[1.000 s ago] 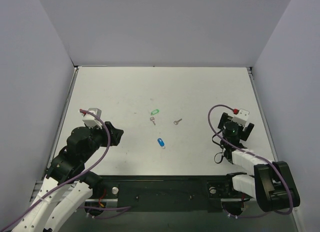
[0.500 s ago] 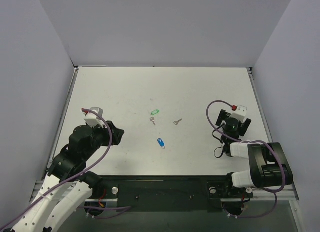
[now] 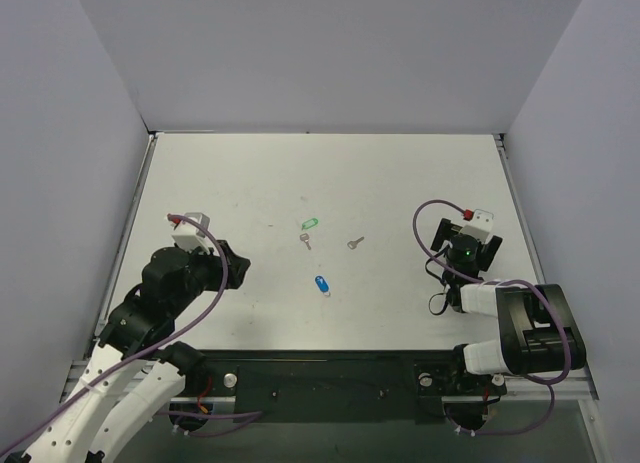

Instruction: Remove the keys from the keyring

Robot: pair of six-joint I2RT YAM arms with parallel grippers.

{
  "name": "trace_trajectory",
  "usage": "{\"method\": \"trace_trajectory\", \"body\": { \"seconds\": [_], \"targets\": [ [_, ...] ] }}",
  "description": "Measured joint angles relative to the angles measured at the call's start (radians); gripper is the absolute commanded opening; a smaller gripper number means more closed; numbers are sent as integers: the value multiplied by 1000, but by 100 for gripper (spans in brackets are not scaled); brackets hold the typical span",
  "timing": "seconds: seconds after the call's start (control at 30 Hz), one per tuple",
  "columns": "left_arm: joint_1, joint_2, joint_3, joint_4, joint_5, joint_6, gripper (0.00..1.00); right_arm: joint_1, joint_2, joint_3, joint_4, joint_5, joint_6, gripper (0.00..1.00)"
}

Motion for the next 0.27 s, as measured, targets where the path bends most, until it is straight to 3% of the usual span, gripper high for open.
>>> {"method": "trace_trajectory", "body": {
  "seconds": [0.27],
  "targets": [
    [0, 0, 0, 0, 0, 0, 73, 0, 0, 0, 0, -5, 0, 100]
  ]
}}
